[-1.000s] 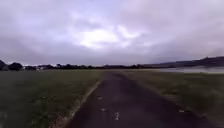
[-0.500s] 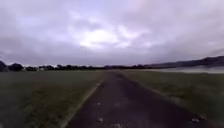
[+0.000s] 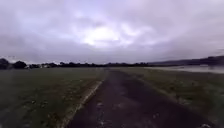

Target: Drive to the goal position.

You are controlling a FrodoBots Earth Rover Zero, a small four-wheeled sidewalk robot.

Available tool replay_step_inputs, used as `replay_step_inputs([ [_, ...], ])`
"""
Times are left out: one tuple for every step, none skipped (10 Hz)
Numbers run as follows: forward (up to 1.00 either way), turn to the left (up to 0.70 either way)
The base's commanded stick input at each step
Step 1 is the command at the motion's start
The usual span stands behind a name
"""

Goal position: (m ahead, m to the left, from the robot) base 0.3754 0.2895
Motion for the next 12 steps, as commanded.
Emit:
replay_step_inputs([
  [0.5,0.0],
  [0.5,0.0],
  [0.5,0.0],
  [0.5,0.0],
  [0.5,0.0],
  [0.5,0.0],
  [0.5,0.0],
  [0.5,0.0],
  [0.5,0.0],
  [0.5,0.0],
  [0.5,0.0],
  [0.5,0.0],
])
